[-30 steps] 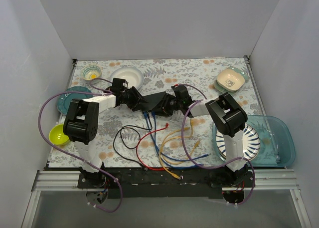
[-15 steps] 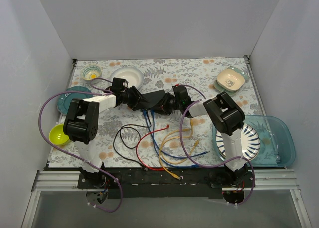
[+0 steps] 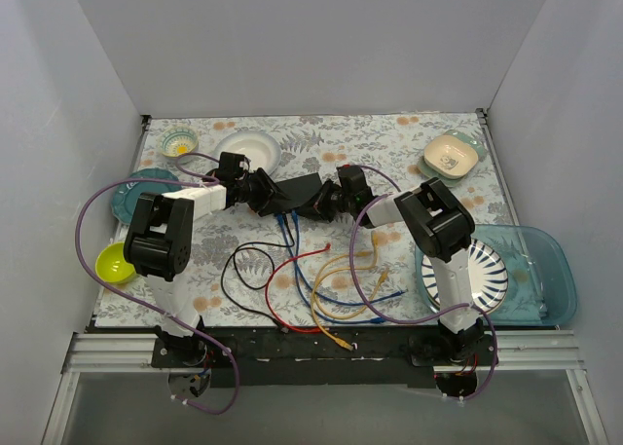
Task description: Pull the plug from the switch port
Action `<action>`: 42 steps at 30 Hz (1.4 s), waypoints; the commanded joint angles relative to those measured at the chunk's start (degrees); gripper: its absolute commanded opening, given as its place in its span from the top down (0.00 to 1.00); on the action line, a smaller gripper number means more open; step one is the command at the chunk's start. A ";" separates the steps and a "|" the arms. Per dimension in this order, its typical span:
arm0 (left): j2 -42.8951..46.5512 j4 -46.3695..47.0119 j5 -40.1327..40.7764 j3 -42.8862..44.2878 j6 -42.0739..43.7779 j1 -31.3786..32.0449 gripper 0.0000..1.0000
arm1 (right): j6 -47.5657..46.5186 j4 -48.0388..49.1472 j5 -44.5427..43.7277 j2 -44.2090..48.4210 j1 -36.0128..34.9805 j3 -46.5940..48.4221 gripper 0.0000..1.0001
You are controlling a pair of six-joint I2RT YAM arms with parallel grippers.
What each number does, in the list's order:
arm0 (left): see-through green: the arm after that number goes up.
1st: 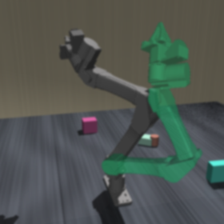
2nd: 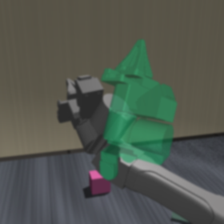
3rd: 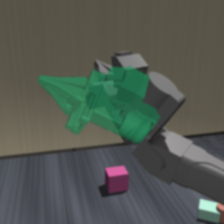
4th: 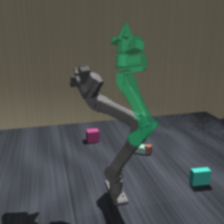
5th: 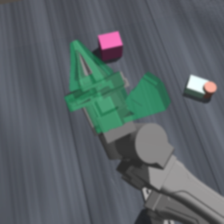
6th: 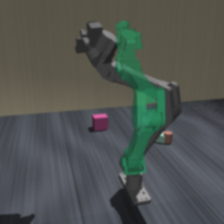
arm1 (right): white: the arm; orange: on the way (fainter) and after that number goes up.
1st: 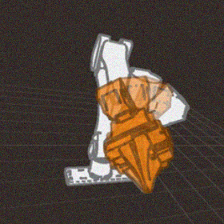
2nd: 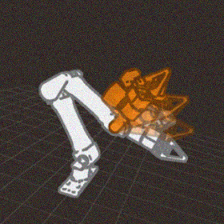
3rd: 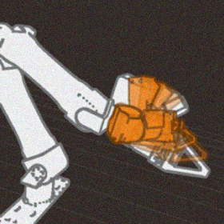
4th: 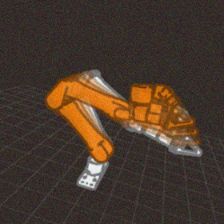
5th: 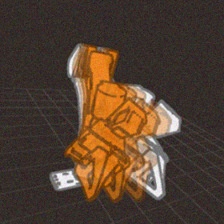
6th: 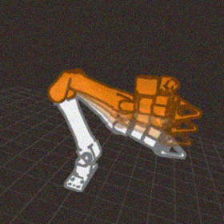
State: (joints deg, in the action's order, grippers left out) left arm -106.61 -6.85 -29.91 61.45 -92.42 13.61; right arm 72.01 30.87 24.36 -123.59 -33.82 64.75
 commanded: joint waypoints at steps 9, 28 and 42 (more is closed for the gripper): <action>-0.27 -1.76 0.82 -0.10 0.49 -0.16 0.57 | -19.86 -19.77 -2.89 6.60 -1.68 4.06 0.85; 18.37 -9.23 10.31 -15.03 -6.28 -0.69 0.61 | -37.21 -50.03 -18.83 -13.77 6.13 56.00 0.91; 12.92 -8.70 8.73 -16.55 -3.91 0.10 0.67 | -36.50 -45.46 -10.31 -19.58 5.96 53.20 0.95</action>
State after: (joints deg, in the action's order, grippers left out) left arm -91.35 -15.64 -20.53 43.18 -97.54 13.37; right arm 36.77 -16.03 9.43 -142.89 -27.07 117.93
